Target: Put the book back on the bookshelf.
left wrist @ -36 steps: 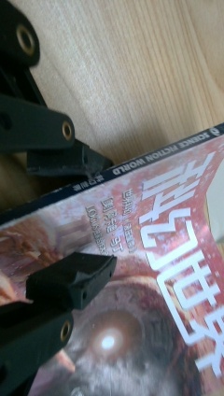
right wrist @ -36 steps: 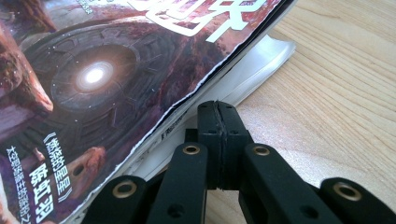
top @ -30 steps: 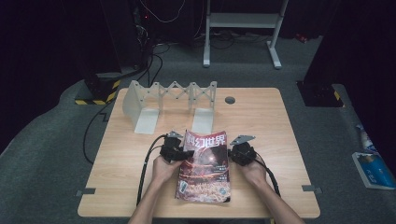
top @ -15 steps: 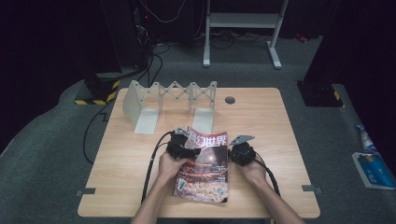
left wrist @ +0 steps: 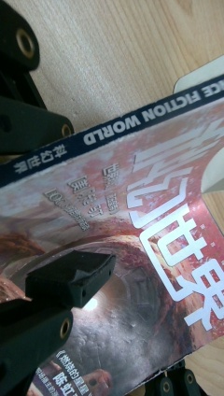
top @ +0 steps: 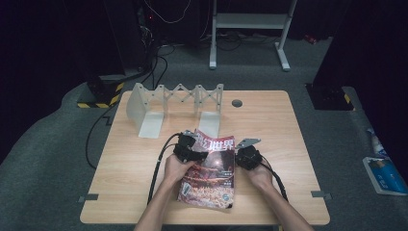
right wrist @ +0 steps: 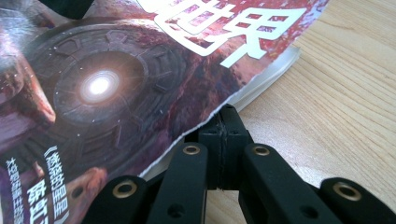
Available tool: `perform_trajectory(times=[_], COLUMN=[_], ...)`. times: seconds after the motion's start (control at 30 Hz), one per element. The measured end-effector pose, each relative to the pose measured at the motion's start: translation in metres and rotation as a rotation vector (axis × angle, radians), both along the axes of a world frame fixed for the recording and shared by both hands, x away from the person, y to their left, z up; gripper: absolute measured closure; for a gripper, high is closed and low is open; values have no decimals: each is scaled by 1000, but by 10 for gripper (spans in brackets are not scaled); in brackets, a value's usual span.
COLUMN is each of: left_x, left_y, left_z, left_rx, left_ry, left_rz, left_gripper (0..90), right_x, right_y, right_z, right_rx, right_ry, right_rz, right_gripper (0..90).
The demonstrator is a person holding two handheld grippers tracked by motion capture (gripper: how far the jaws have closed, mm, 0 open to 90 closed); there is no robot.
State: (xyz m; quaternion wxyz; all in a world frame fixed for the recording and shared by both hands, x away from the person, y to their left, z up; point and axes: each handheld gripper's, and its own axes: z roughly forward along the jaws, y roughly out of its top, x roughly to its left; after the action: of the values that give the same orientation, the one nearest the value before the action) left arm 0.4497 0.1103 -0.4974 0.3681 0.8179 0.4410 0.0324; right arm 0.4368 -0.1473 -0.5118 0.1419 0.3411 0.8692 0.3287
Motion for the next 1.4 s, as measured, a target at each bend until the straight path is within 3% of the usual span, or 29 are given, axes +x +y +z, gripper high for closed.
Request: perform_trajectory(times=[0.2,0.27,0.37,0.5,0.77,0.9,1.13,1.4], left_x=[2,3,4,8,15,21,29,30], left_y=[-9,-13,-14,-12,-13,-15,-16,-9], left_z=[-2,2,5,5,9,11,14,17], left_rx=[26,51,58,28,35,50,61,18], left_ry=[51,41,16,-14,-18,4,12,71], left_rz=[-36,-52,-49,-11,-5,-16,-24,-14], left_gripper=[592,587,557,525,522,526,579,731], right_x=[1,1,2,2,3,3,4,4], right_y=[3,2,2,1,0,0,-1,-1], right_z=[-1,-1,-1,-2,-2,-3,-3,-3], right_rx=[12,17,19,18,22,26,28,29], right_ry=[2,2,4,6,10,13,12,10], right_rz=[-3,1,3,8,9,6,7,6], right_gripper=[897,897,897,896,896,896,895,889])
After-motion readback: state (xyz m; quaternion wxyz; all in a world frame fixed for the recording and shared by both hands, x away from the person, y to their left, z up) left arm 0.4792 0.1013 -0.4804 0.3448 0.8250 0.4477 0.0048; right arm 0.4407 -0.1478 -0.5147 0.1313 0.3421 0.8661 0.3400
